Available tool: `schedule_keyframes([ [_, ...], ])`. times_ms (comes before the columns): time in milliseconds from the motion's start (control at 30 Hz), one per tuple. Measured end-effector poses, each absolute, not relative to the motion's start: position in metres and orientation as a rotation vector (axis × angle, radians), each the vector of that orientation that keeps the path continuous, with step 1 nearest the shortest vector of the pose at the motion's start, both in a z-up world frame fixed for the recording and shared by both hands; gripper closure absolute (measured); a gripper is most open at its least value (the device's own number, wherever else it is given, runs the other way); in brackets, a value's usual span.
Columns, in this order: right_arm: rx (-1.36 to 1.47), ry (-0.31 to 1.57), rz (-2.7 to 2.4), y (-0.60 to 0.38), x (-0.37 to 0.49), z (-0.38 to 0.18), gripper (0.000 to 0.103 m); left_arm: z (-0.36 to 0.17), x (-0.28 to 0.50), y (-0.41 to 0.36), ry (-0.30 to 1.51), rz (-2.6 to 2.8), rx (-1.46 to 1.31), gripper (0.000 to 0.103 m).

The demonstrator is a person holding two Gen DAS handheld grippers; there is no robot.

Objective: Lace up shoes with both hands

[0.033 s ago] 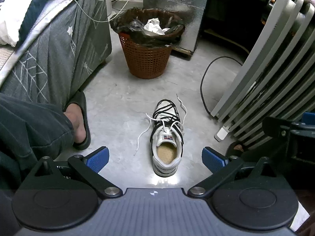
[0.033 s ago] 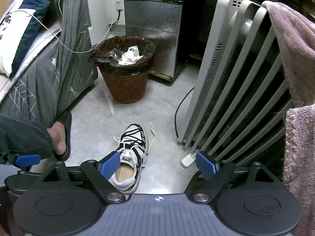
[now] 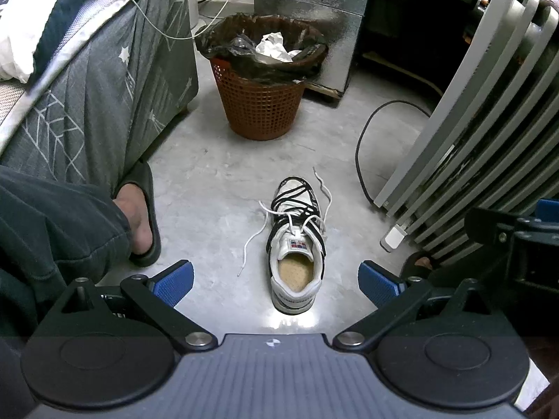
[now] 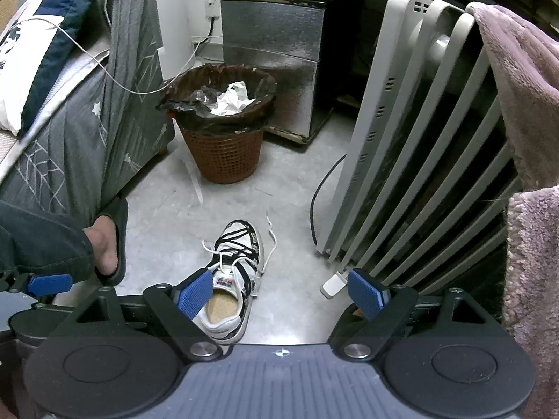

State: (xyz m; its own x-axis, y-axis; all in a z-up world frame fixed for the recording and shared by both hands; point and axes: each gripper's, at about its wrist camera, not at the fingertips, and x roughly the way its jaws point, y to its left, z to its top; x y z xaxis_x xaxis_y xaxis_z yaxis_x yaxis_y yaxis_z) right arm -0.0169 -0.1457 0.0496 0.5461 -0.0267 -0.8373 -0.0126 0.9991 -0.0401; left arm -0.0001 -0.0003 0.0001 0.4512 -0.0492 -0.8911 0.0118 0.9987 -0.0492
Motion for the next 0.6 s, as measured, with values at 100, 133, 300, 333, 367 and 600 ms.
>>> schedule_keyframes([
  [100, -0.043, 0.989, -0.013, -0.144, -0.019, 0.05, 0.015, 0.0, 0.0, -0.001, 1.098, -0.038, -0.038, 0.0],
  [133, -0.043, 0.988, -0.014, -0.144, -0.02, 0.05, 0.015, 0.0, 0.0, -0.001, 1.097, -0.038, -0.038, 0.0],
  [300, -0.03, 0.989, -0.013, -0.144, -0.021, 0.051, 0.015, 0.002, 0.0, -0.003, 1.091, -0.039, -0.043, 0.0],
  [333, -0.024, 0.997, -0.008, -0.147, -0.017, 0.051, 0.015, 0.002, 0.001, -0.002, 1.088, -0.039, -0.042, 0.0],
  [367, -0.024, 0.991, -0.007, -0.147, -0.019, 0.051, 0.015, 0.002, 0.003, -0.002, 1.083, -0.038, -0.036, 0.0],
  [600, -0.014, 0.945, -0.014, -0.153, -0.023, 0.063, 0.015, 0.007, 0.004, -0.003, 1.048, -0.02, 0.018, 0.0],
])
